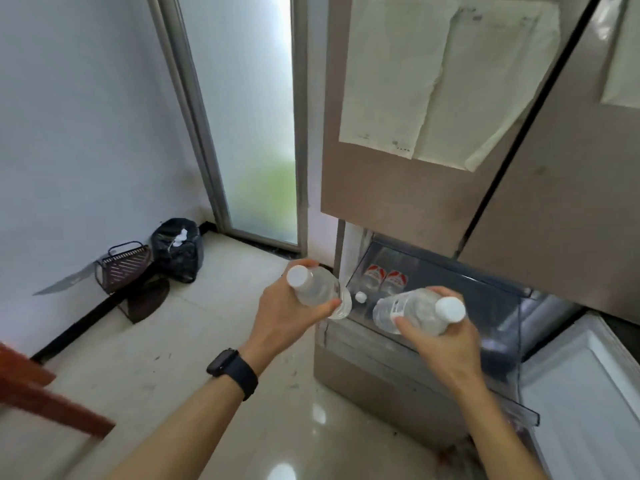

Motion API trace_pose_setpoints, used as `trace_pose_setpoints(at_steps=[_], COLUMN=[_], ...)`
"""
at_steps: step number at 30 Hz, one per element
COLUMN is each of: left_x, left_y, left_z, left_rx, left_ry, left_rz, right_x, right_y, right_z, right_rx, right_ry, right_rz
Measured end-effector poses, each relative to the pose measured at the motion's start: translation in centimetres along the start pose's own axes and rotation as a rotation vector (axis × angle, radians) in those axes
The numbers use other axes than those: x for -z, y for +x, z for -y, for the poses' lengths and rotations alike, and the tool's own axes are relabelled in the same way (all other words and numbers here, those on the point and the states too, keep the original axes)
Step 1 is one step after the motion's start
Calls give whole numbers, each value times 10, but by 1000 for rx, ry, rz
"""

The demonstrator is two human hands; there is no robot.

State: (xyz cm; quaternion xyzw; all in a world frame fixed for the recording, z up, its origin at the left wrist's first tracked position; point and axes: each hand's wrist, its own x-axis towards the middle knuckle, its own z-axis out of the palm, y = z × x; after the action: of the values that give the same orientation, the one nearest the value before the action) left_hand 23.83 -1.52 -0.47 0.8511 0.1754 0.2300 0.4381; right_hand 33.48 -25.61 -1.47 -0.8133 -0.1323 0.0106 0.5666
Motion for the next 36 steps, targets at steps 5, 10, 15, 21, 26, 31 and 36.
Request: trace_pose_setpoints(at_steps=[5, 10, 15, 21, 26, 31, 36], left_x=[128, 250, 350, 436, 499, 574, 652], left_y=[-95, -222, -335, -448, -513, -546, -557], left_z=[45, 95, 133, 177, 216, 268, 310], left_rx=[135, 326, 541, 760, 899, 1006, 1081], left_ry=[79, 167, 274, 253, 285, 325, 339], left_rz=[-192, -355, -517, -731, -816, -876, -846], right_x=[-89, -198, -296, -404, -499, -594, -682], right_y=[-86, -186, -281, -371, -436, -492, -534], right_z=[70, 111, 156, 206, 234, 262, 292], right_rx=[139, 170, 267, 384, 463, 488, 540], right_ry=[33, -10, -64, -141, -188, -134, -170], right_rz=[261, 565, 840, 1140, 1272, 1388, 1501])
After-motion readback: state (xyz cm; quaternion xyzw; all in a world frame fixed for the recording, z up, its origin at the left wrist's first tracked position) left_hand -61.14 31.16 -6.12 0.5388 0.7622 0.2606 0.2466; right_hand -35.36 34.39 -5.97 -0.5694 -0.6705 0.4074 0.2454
